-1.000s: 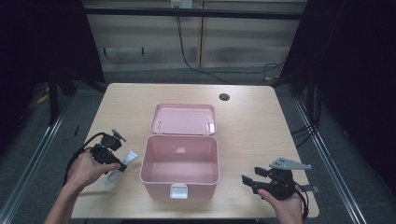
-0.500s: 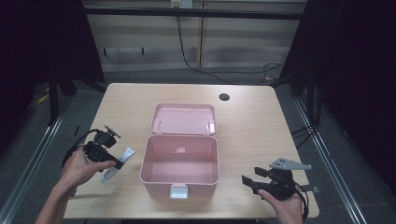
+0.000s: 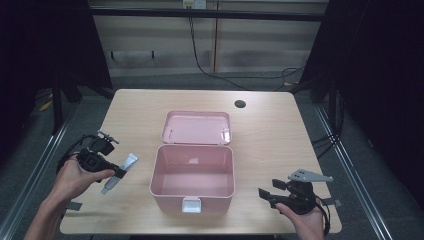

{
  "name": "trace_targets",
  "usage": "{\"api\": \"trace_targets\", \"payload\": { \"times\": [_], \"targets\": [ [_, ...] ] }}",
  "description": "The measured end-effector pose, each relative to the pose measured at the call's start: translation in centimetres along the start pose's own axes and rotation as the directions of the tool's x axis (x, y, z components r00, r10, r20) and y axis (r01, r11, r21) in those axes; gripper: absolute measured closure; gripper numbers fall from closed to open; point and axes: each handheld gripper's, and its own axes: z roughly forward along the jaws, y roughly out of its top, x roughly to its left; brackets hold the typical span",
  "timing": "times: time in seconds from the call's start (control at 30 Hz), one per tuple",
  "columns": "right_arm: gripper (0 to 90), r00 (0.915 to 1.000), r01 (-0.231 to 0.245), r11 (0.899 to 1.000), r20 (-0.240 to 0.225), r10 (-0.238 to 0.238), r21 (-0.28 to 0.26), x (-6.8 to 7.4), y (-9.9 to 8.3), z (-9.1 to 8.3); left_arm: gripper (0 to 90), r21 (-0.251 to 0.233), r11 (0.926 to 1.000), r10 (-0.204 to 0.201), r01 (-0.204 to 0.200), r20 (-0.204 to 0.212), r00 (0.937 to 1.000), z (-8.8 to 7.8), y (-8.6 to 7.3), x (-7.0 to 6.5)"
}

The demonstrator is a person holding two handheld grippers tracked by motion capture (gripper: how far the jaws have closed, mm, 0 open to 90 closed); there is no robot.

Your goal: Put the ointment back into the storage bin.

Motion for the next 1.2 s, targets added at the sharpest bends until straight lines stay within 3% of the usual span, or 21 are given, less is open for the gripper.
{"api": "trace_targets", "payload": {
  "times": [0.4, 0.67, 1.0, 1.2],
  "targets": [
    [33.5, 1.0000, -0.002, 1.000, -0.006, 0.002, 0.002, 0.0, 0.0, 0.1, 71.2, -0.019, 0.9998, 0.012, -0.012, 0.013, 0.9998, -1.7, -0.2, 0.0],
    [33.5, 0.9999, -0.003, 1.000, -0.010, 0.003, 0.007, 0.0, 0.0, 0.1, 71.2, -0.032, 0.9984, 0.048, -0.048, 0.023, 0.9986, -3.0, -0.2, -0.2],
    [33.0, 0.9999, -0.003, 1.000, -0.010, 0.003, 0.006, 0.0, 0.0, 0.1, 71.2, -0.056, 0.9927, 0.109, -0.107, 0.032, 0.9936, -4.7, 0.6, -1.5],
    [32.2, 1.0000, -0.002, 1.000, -0.008, 0.002, 0.006, 0.0, 0.0, 0.1, 71.2, -0.055, 0.9884, 0.142, -0.141, 0.008, 0.9898, -5.5, 1.1, -2.6]
  ]
}}
